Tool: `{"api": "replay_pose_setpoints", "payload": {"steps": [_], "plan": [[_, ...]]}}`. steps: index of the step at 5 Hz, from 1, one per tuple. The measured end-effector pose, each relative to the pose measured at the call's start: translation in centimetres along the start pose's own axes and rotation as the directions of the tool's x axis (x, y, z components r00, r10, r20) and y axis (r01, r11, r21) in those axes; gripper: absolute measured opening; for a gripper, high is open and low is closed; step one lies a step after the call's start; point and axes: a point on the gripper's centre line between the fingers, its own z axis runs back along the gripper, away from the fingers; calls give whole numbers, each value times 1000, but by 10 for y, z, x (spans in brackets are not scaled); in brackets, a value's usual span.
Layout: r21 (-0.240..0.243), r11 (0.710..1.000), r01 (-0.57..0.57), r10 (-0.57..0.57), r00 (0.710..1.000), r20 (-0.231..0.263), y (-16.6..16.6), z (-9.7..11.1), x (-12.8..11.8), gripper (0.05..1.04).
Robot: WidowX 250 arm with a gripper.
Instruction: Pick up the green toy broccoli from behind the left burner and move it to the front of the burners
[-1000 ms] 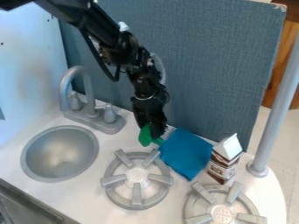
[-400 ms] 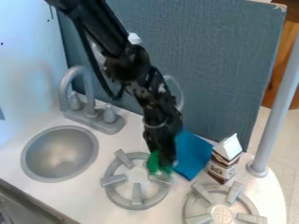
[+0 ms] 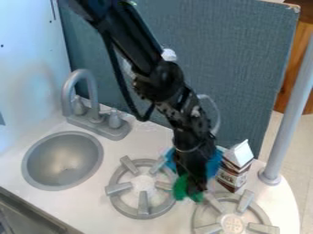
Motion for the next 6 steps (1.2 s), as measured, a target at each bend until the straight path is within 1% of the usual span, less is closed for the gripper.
{"api": "replay_pose_setpoints", "payload": {"steps": [2,3,4,5,6], "plan": [[23,1000,12,-12,1000,-10,1,0,-1,727],[35,999,-10,11,999,-30,11,-2,-12,727],[35,999,-21,23,998,-58,12,-8,-24,727],[37,999,-11,14,997,-70,9,-11,-33,727],[36,999,14,-12,998,-69,1,-14,-35,727]]}}
